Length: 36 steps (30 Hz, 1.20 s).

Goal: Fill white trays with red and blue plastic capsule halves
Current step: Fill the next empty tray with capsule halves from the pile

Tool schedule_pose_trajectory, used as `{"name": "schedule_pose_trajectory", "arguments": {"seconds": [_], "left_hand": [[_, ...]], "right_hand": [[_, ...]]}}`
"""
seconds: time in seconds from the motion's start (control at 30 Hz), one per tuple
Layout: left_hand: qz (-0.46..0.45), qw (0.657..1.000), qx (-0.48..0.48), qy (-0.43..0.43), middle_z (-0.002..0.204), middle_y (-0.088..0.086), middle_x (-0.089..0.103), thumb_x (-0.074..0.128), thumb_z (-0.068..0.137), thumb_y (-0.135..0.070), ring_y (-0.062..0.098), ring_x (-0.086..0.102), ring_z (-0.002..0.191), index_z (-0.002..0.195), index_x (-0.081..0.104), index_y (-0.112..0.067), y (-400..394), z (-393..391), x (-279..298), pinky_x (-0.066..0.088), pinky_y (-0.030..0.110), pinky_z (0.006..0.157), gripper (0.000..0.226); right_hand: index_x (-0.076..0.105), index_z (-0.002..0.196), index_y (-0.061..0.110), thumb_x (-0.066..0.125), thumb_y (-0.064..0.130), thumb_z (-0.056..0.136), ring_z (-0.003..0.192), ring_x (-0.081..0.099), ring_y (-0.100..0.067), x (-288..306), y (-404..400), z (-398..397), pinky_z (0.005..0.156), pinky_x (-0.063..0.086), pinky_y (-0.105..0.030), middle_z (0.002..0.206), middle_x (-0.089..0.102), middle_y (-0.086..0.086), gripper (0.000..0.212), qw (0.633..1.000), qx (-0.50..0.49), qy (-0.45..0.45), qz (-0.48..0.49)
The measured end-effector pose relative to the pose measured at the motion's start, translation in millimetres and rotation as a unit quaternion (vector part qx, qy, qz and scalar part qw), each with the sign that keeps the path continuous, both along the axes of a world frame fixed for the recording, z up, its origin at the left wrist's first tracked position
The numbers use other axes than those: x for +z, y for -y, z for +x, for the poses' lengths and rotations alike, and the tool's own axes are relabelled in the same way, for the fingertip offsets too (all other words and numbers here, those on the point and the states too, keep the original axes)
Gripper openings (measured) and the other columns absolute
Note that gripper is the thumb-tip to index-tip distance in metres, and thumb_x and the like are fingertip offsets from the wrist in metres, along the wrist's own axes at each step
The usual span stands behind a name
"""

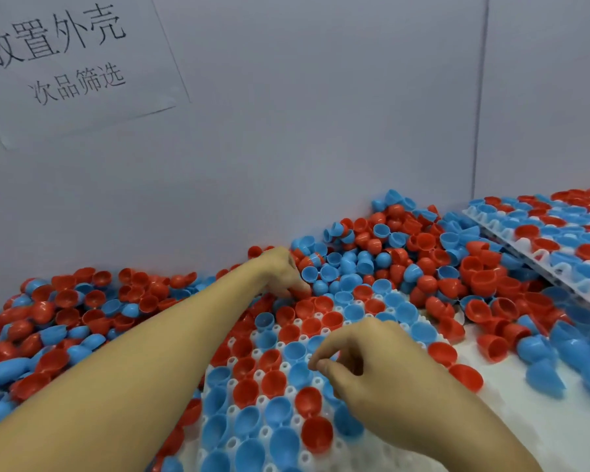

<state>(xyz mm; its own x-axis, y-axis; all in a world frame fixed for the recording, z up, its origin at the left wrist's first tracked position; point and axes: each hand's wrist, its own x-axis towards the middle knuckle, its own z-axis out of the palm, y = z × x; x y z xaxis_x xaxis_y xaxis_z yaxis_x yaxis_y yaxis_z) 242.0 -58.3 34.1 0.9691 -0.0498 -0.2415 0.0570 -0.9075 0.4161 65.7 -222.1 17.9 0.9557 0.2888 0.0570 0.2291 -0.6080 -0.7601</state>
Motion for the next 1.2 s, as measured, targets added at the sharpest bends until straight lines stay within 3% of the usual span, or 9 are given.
{"name": "schedule_pose_trajectory", "arguments": {"seconds": [0.17,0.27,0.4,0.53,0.63,0.77,0.93,1.07,1.2], "left_hand": [[-0.333,0.939,0.087,-0.018,0.083,0.01,0.058,0.065,0.094,0.0,0.01,0.063,0.063,0.094,0.06,-0.006,-25,-13,-4,0.055,0.016,0.057,0.008],[-0.471,0.868,0.158,-0.02,0.092,0.013,0.063,0.058,0.1,-0.01,0.02,0.064,0.08,0.097,0.062,-0.005,-45,-25,-5,0.058,0.024,0.065,0.007],[-0.594,0.773,0.223,-0.016,0.085,0.013,0.057,0.053,0.104,-0.029,0.02,0.056,0.074,0.087,0.06,-0.006,-67,-39,-2,0.05,0.028,0.066,0.029],[-0.641,0.729,0.239,-0.009,0.091,0.015,0.06,0.053,0.104,-0.028,0.022,0.06,0.079,0.097,0.062,-0.003,-82,-48,2,0.052,0.028,0.071,0.028],[-0.64,0.734,0.225,0.03,0.105,0.019,0.065,0.055,0.102,-0.017,0.024,0.066,0.091,0.109,0.062,0.003,-85,-57,9,0.056,0.029,0.082,0.022],[-0.557,0.8,0.177,0.132,0.113,0.024,0.067,0.061,0.095,0.004,0.026,0.071,0.089,0.111,0.059,0.003,-71,-80,18,0.059,0.032,0.088,0.016],[-0.332,0.908,0.06,0.247,0.113,-0.012,0.068,0.074,0.089,-0.009,0.009,0.072,0.093,0.103,0.066,-0.027,-44,-143,14,0.058,0.022,0.083,0.024],[-0.276,0.915,-0.007,0.293,0.103,-0.023,0.066,0.07,0.089,-0.006,0.002,0.065,0.098,0.097,0.067,-0.036,-24,-185,11,0.056,0.027,0.087,0.032],[-0.328,0.892,-0.01,0.311,0.104,-0.013,0.068,0.068,0.09,-0.002,0.01,0.066,0.102,0.097,0.069,-0.033,-23,-213,6,0.057,0.031,0.087,0.032]], "right_hand": [[0.072,0.095,0.034,0.06,0.036,0.097,0.065,0.056,0.009,1,-1,0,0.057,0.041,-0.012,0.074,0.065,0.013,0.013,1.0,-0.006,0.008,0.007],[0.072,0.095,0.034,0.06,0.034,0.097,0.069,0.061,0.006,2,-3,-1,0.058,0.045,-0.012,0.075,0.068,0.011,0.013,1.0,-0.007,0.011,0.009],[0.073,0.095,0.032,0.06,0.032,0.097,0.071,0.068,-0.007,3,-7,-3,0.064,0.055,-0.019,0.071,0.07,0.007,0.013,1.0,0.005,0.01,-0.013],[0.072,0.09,0.034,0.061,0.03,0.097,0.068,0.067,-0.001,4,-9,-3,0.06,0.053,-0.018,0.068,0.07,0.01,0.014,1.0,0.006,0.008,-0.015],[0.072,0.092,0.036,0.06,0.03,0.097,0.07,0.067,0.002,3,-10,-3,0.062,0.054,-0.016,0.071,0.07,0.012,0.014,1.0,0.008,0.002,-0.012],[0.068,0.096,0.04,0.059,0.031,0.098,0.071,0.067,0.002,3,-13,0,0.063,0.055,-0.016,0.076,0.069,0.012,0.013,0.999,-0.021,0.021,0.033],[0.062,0.109,0.041,0.055,0.041,0.096,0.076,0.067,0.003,10,-21,-1,0.061,0.054,-0.016,0.088,0.068,0.011,0.015,0.974,-0.094,0.064,0.196],[0.057,0.115,0.047,0.057,0.063,0.077,0.08,0.072,-0.005,20,-23,-5,0.064,0.061,-0.024,0.093,0.069,0.017,0.041,0.951,-0.069,0.055,0.296],[0.071,0.098,0.035,0.075,0.035,0.082,0.075,0.072,-0.007,22,-34,-13,0.066,0.06,-0.022,0.082,0.071,0.01,0.016,0.96,-0.045,0.089,0.262]]}}
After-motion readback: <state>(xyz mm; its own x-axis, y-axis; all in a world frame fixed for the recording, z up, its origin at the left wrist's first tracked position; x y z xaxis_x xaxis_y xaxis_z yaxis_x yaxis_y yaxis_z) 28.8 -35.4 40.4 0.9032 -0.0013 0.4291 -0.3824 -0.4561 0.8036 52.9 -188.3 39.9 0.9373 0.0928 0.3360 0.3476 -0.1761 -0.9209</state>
